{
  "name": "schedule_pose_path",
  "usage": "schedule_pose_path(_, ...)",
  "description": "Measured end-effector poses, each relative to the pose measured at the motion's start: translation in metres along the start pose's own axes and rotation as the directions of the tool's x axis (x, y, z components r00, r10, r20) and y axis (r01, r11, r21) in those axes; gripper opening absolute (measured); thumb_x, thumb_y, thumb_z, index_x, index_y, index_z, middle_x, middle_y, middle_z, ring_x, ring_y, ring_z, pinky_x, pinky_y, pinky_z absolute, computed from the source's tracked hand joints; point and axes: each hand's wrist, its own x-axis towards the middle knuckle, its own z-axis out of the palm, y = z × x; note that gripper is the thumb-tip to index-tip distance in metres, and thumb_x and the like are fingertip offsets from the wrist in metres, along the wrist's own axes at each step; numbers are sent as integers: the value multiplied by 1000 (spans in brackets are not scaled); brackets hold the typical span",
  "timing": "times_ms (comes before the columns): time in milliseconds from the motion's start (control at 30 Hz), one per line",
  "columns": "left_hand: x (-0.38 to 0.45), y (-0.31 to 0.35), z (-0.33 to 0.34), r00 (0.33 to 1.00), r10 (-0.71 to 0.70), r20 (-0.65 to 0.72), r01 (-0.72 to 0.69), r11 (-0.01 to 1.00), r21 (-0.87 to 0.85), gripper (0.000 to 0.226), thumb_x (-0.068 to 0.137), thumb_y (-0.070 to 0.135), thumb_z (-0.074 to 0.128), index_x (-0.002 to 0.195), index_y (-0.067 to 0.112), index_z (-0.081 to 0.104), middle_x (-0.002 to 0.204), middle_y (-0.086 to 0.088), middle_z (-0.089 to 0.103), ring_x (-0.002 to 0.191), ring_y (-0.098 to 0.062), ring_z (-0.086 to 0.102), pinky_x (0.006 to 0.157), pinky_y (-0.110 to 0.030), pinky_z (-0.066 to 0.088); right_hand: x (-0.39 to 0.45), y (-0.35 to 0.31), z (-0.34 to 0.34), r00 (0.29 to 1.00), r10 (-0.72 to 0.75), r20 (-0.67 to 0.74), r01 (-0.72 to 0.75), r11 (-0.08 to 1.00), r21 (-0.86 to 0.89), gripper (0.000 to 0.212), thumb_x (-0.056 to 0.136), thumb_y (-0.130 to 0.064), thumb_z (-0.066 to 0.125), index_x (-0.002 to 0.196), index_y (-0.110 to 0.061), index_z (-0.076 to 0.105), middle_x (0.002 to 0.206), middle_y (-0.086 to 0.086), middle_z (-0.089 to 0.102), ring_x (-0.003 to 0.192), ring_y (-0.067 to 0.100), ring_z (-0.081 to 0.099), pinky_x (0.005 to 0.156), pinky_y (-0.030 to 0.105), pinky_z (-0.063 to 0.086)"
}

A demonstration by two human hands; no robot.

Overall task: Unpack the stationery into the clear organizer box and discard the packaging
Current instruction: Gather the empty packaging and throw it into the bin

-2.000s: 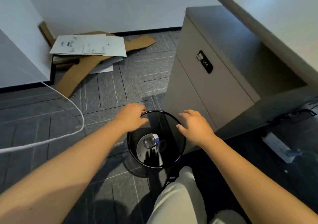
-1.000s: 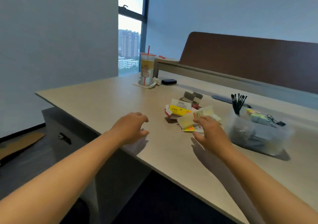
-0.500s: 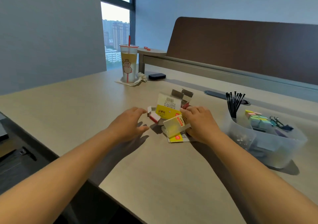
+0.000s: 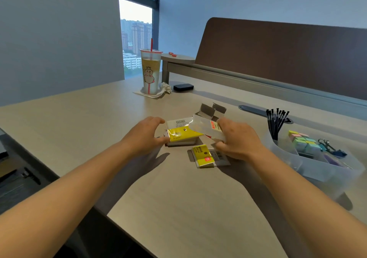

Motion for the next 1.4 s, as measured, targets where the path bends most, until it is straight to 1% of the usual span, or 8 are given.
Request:
schedule_pose_path(233,28,19,11,997,40,69,-41,999,26,67,81,37,61,137,14,32,143,-7,38,129,-23,37,103,-36,36,2,6,1,996,93,-7,-94,993,-65,41,86,-34,51,120,-13,41,120,9,58,96,25,58,68,27,41)
schedule_pose_path(433,46,16,27,994,60,89,-76,979,191,76,73,55,61,134,20,34,133,-5,47,119,-23,42,95,-37,37,1,12,11,990,138,16,-136,986,-99,40,88,-31,49,122,-12,41,118,10,59,96,25,59,75,31,48)
schedule_pose_path(533,49,16,30,993,71,91,-88,975,202,74,76,53,59,136,22,31,139,-3,43,127,-24,36,105,-41,28,1,14,13,989,146,10,-145,986,-84,41,88,-31,50,123,-12,39,119,10,58,97,26,58,76,31,45)
schedule_pose_path(733,45,23,31,990,104,93,-121,972,202,57,83,44,55,132,19,39,130,-5,53,119,-25,45,100,-39,28,-2,10,7,983,181,-34,-170,961,220,47,86,-32,54,124,-12,34,121,11,53,101,25,55,74,30,44)
schedule_pose_path(900,37,24,26,987,160,1,-158,971,178,47,84,42,55,123,18,49,121,-5,59,110,-24,49,95,-36,31,-11,3,-6,988,150,-24,-129,909,397,59,85,-36,53,131,-15,24,124,8,46,96,14,44,79,29,45)
schedule_pose_path(1100,10,36,21,963,247,-107,-239,968,80,48,83,41,56,124,15,51,122,-7,58,107,-23,51,88,-33,40,-36,-3,-17,979,204,12,-182,840,511,57,89,-33,47,135,-15,18,133,10,41,109,23,48,87,35,47)
schedule_pose_path(1267,-10,55,40,966,251,58,-256,963,89,50,81,40,59,122,13,47,127,-8,52,109,-20,49,85,-28,43,-59,2,-20,962,272,-9,-233,840,490,57,88,-37,49,134,-13,25,130,8,47,97,14,44,81,31,43)
schedule_pose_path(1400,-11,64,52,976,186,117,-202,969,141,72,71,56,63,127,17,39,130,-6,50,113,-22,48,88,-36,46,-73,5,-17,947,322,11,-283,814,507,56,88,-36,50,133,-12,28,131,10,47,109,23,50,82,32,46)
